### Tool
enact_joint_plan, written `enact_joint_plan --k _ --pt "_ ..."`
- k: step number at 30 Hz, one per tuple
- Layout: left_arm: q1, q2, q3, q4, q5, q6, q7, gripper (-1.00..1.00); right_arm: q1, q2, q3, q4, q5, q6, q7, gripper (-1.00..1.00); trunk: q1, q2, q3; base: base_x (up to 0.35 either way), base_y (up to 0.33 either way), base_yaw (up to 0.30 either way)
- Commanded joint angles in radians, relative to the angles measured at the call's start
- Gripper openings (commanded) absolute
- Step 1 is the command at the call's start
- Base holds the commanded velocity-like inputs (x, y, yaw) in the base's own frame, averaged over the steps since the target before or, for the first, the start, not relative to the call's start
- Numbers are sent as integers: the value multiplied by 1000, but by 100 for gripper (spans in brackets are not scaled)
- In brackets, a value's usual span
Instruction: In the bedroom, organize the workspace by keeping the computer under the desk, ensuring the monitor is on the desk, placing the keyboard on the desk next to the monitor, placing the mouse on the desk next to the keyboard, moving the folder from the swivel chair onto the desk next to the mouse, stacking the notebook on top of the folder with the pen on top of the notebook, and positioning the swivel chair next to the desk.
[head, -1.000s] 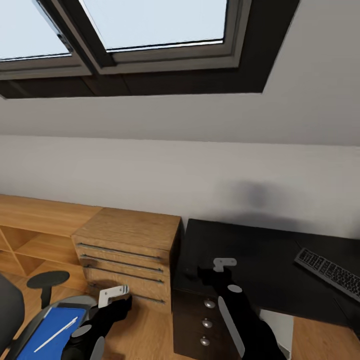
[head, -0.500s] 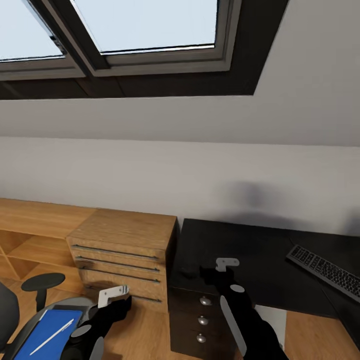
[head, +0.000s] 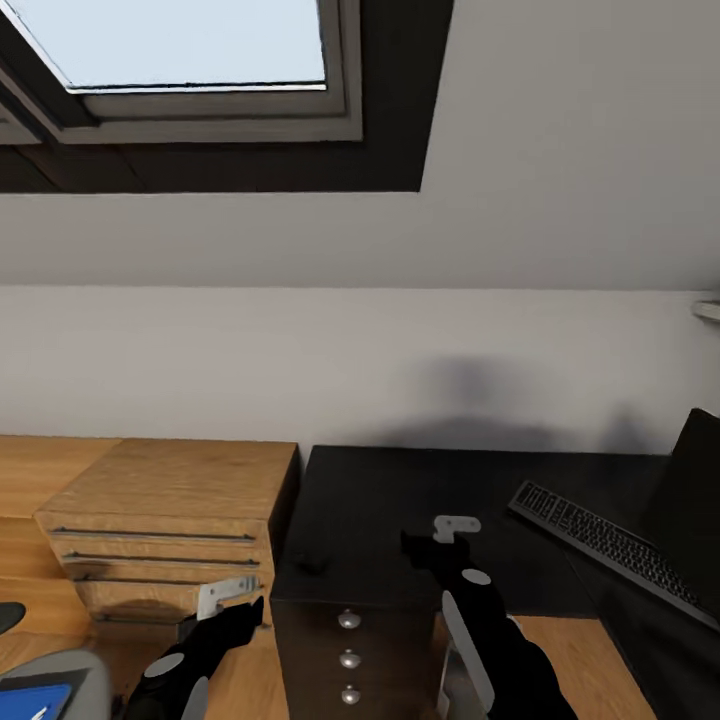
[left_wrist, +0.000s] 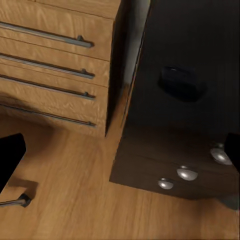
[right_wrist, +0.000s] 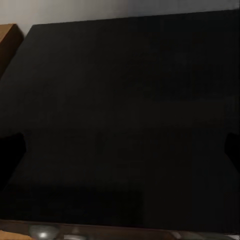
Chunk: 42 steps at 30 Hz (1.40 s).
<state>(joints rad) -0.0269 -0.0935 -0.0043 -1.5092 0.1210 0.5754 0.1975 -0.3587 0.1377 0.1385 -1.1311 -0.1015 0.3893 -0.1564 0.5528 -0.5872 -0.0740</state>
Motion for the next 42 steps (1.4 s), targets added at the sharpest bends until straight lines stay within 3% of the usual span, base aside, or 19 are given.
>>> enact_joint_plan --k 1,8,24,31,42 --pt "-1 0 0 -1 11 4 8 100 -1 -1 3 -1 -11 3 -9 100 1 -2 -2 205 -281 -285" --pt "-1 0 0 0 11 2 7 100 -2 0 4 -1 -11 3 -9 100 1 -2 -1 212 -216 -139" --pt "-1 -1 1 -24 16 0 7 100 -1 0 4 2 -11 2 -8 100 1 -2 5 124 -6 -81" --pt "11 -4 -34 -91 14 -62 7 100 -1 0 4 3 -11 1 -9 100 1 -2 10 110 0 -203" --pt "14 -18 -49 -110 16 -76 8 100 -1 0 5 4 -11 0 -9 100 1 -2 11 11 -1 -116"
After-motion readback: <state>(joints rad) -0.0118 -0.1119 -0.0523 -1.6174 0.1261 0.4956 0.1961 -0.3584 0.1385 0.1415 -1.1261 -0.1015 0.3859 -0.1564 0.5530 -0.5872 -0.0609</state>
